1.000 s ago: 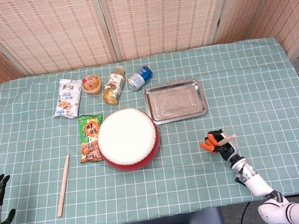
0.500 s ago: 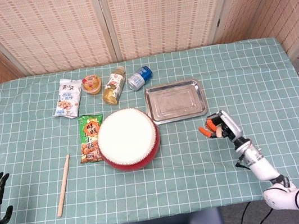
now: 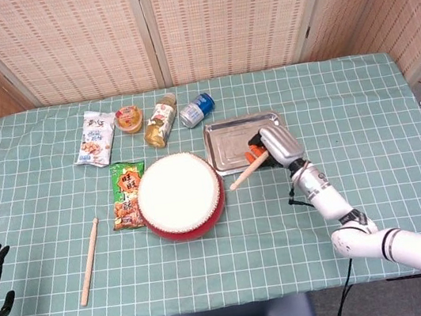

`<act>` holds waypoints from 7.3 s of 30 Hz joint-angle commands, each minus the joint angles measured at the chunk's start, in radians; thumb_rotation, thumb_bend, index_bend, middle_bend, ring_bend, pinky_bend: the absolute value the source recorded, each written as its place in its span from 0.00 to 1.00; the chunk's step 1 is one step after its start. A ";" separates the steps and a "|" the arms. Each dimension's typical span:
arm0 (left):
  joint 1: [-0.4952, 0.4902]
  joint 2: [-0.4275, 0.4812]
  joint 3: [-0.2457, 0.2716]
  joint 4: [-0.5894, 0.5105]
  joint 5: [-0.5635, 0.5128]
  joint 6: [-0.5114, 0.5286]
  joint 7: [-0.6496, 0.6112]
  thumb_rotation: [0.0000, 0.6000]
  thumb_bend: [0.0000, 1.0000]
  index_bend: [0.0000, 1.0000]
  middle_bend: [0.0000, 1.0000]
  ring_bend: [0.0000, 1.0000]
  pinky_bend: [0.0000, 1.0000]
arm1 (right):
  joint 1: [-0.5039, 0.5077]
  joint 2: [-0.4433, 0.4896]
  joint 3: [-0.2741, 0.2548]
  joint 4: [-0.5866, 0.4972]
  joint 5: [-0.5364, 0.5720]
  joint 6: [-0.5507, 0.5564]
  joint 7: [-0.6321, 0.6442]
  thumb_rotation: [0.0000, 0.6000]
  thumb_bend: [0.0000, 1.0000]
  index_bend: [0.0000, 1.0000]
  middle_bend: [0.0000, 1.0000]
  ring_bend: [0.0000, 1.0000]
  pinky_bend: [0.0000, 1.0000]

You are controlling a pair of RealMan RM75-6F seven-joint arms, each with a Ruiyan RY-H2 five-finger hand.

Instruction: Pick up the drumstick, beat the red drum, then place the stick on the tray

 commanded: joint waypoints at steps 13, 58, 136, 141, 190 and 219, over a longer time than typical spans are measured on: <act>0.004 -0.012 0.001 0.033 -0.006 -0.004 -0.030 1.00 0.35 0.04 0.03 0.02 0.07 | 0.243 -0.214 0.000 0.270 0.114 -0.030 -0.508 1.00 0.46 1.00 1.00 1.00 1.00; 0.005 -0.016 0.003 0.035 0.003 0.001 -0.033 1.00 0.35 0.04 0.03 0.02 0.07 | 0.218 -0.194 0.030 0.233 0.063 0.019 -0.436 1.00 0.49 1.00 1.00 1.00 1.00; 0.005 -0.015 0.007 0.024 0.004 -0.004 -0.019 1.00 0.35 0.04 0.03 0.02 0.07 | 0.172 -0.218 -0.144 0.358 -0.152 0.011 -0.397 1.00 0.52 1.00 1.00 1.00 1.00; 0.007 -0.015 0.006 0.028 0.001 -0.002 -0.024 1.00 0.35 0.04 0.03 0.02 0.07 | 0.152 -0.237 -0.077 0.344 -0.109 0.067 -0.319 1.00 0.52 1.00 1.00 1.00 1.00; 0.017 -0.004 0.007 0.006 -0.008 -0.002 -0.001 1.00 0.35 0.04 0.03 0.02 0.07 | 0.166 -0.345 0.024 0.762 0.040 -0.256 0.140 1.00 0.28 0.35 0.31 0.20 0.33; -0.048 0.006 -0.028 -0.053 0.043 0.002 0.035 1.00 0.35 0.04 0.03 0.02 0.07 | -0.637 0.482 -0.302 -0.539 -0.157 0.609 -0.153 1.00 0.28 0.13 0.18 0.05 0.14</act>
